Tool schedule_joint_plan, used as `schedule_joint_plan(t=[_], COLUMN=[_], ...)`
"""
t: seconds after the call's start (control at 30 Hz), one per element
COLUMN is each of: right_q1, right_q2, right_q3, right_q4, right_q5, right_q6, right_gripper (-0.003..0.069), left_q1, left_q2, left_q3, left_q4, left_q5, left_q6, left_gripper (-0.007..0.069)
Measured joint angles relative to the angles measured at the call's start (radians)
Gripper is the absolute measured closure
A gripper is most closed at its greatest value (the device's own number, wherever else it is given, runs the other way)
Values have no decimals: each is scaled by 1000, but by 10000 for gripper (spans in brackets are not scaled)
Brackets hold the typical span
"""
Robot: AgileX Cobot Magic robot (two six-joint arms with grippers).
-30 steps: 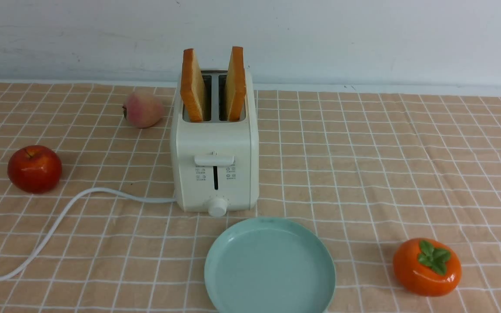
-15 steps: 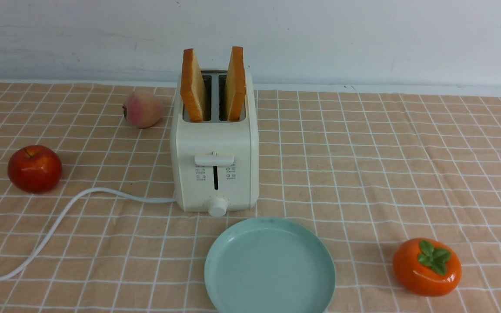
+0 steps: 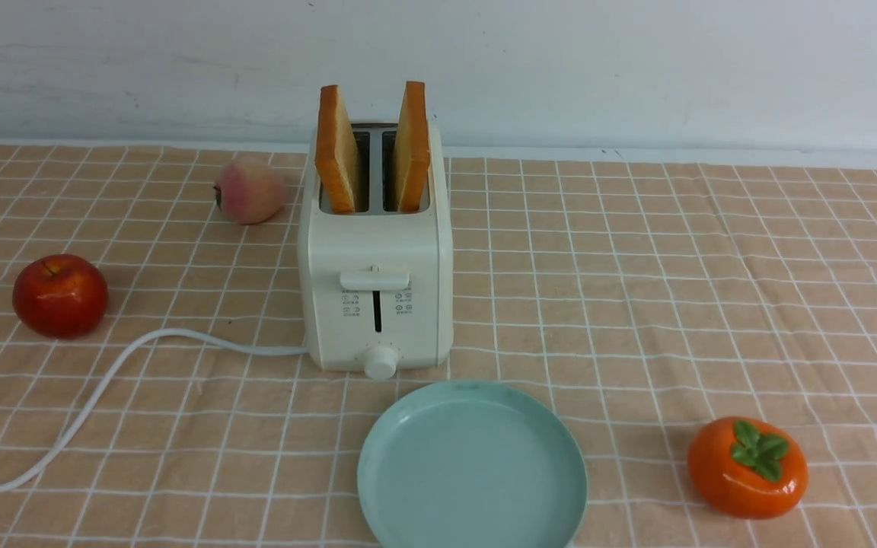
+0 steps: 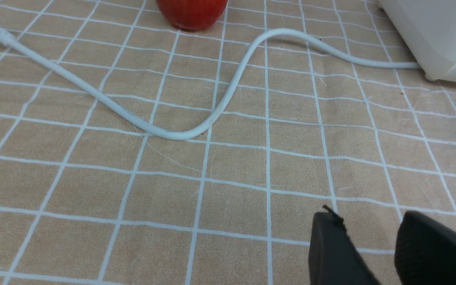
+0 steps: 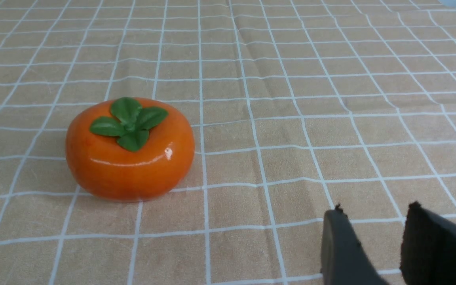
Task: Take toasted bread from bread machine on light coffee tablecloth place on plate.
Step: 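Grasp the toast slice in the toaster and pull it up out of the slot with the right gripper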
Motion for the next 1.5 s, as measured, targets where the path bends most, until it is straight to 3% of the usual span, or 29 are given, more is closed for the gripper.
schedule_joint_plan(t=[0.97,1.23,1.3,1.5], right_q1=[0,0,0,0], right_q2=[0,0,0,0], right_q3=[2,13,13,13], right_q4=[11,17,17,17], right_q5=[-17,-147,-219,-276], right_q6=[0,0,0,0], right_gripper=[419,419,419,419], left_q1=[0,0,0,0], left_q2=[0,0,0,0], left_q3=[1,3,3,3], left_q4=[1,1,1,1], left_q5=[-9,-265,-389,-474], left_q6=[0,0,0,0], left_gripper=[386,386,386,386])
